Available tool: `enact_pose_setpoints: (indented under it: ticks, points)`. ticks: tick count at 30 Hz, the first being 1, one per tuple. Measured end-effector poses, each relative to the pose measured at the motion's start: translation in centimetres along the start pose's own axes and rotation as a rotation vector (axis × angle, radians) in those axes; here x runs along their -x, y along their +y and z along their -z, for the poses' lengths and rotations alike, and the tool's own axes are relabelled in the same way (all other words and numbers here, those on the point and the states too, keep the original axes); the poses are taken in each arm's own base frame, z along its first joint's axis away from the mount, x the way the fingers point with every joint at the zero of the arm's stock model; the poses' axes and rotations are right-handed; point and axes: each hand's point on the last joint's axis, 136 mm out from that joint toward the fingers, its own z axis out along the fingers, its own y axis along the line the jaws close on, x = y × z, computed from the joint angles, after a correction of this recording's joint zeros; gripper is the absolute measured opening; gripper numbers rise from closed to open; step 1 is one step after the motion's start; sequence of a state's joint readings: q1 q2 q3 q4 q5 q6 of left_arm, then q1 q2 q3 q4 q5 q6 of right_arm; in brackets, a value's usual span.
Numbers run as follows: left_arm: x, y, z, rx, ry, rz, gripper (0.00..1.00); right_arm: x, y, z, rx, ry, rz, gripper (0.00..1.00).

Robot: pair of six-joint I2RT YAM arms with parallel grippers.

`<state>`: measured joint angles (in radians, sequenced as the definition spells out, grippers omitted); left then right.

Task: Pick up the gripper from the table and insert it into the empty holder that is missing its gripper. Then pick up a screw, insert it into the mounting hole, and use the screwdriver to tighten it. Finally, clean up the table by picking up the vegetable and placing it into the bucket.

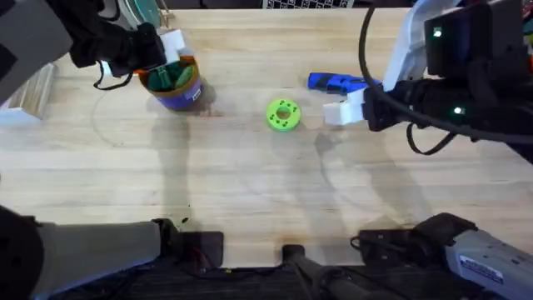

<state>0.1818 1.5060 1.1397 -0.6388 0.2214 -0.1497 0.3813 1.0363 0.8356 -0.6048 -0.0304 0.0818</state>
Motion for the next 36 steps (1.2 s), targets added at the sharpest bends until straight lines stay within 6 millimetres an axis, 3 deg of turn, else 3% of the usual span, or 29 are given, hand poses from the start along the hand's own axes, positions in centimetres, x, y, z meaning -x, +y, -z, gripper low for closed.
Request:
enact_pose_setpoints:
  ticks: [5, 10, 13, 16, 20, 25, 32, 36]
  points:
    - [1.5, -0.9, 2.9, -0.013, -0.08, -0.079, 0.986, 0.0, 0.0, 0.0, 0.0, 0.002, -0.002, 0.952]
    - [4.4, -3.9, 10.5, -0.076, -0.285, -0.162, 0.987, -0.6, 0.0, 1.2, -0.003, 0.038, -0.01, 0.952]
    - [3.5, -6.5, 14.8, -0.138, -0.354, -0.247, 0.987, 0.8, 0.3, 3.4, 0.001, -0.006, -0.008, 0.95]
    - [0.5, -9.7, 17.2, -0.212, -0.34, -0.387, 0.987, 2.5, 0.6, 5.8, 0.007, -0.071, -0.008, 0.951]
    - [-3.5, -12.1, 18.4, -0.289, -0.274, -0.529, 0.987, 3.1, 0.8, 7.8, 0.011, -0.119, -0.008, 0.952]
    - [-7.0, -12.7, 18.5, -0.324, -0.168, -0.593, 0.987, 2.5, 0.8, 9.3, 0.013, -0.142, -0.007, 0.952]
    - [-7.8, -12.7, 18.4, -0.331, -0.138, -0.611, 0.985, 2.7, 1.0, 12.1, 0.023, -0.246, 0.0, 0.952]
    - [-7.8, -12.7, 18.4, -0.331, -0.139, -0.613, 0.986, 2.7, 1.0, 12.6, 0.024, -0.264, 0.001, 0.95]
